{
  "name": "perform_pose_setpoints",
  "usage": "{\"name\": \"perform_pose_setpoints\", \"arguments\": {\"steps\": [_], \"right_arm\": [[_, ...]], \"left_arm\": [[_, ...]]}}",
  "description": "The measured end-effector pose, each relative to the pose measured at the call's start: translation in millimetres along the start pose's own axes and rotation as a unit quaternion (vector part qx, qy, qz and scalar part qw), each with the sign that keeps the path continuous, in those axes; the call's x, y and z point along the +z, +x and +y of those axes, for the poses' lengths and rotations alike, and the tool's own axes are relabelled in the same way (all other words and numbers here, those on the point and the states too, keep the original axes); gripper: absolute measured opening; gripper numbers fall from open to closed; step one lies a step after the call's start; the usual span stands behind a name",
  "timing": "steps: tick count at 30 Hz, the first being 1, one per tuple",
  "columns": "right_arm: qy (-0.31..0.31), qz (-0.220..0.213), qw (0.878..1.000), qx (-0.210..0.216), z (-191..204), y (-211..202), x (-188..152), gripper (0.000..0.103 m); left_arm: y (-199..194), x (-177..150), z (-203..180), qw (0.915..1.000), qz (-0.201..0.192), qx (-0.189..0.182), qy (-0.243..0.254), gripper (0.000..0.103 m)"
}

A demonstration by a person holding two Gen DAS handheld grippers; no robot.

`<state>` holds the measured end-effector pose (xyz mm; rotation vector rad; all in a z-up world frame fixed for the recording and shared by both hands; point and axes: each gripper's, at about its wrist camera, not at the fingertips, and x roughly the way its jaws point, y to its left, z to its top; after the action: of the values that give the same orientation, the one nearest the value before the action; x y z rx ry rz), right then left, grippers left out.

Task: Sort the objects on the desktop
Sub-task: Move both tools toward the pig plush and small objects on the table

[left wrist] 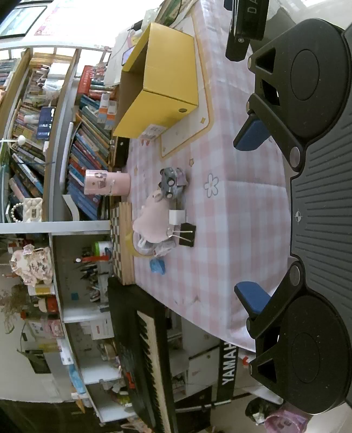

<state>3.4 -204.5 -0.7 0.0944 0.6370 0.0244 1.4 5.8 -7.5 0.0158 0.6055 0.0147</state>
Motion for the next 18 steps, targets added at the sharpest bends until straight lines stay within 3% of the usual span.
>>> {"name": "perform_pose_setpoints", "arguments": {"steps": [18], "right_arm": [[-0.006, 0.001, 1.000, 0.002, 4.3, 3.3, 0.0, 0.103]], "left_arm": [[-0.9, 3.3, 1.9, 1.0000, 0.003, 0.002, -0.005, 0.103]]}}
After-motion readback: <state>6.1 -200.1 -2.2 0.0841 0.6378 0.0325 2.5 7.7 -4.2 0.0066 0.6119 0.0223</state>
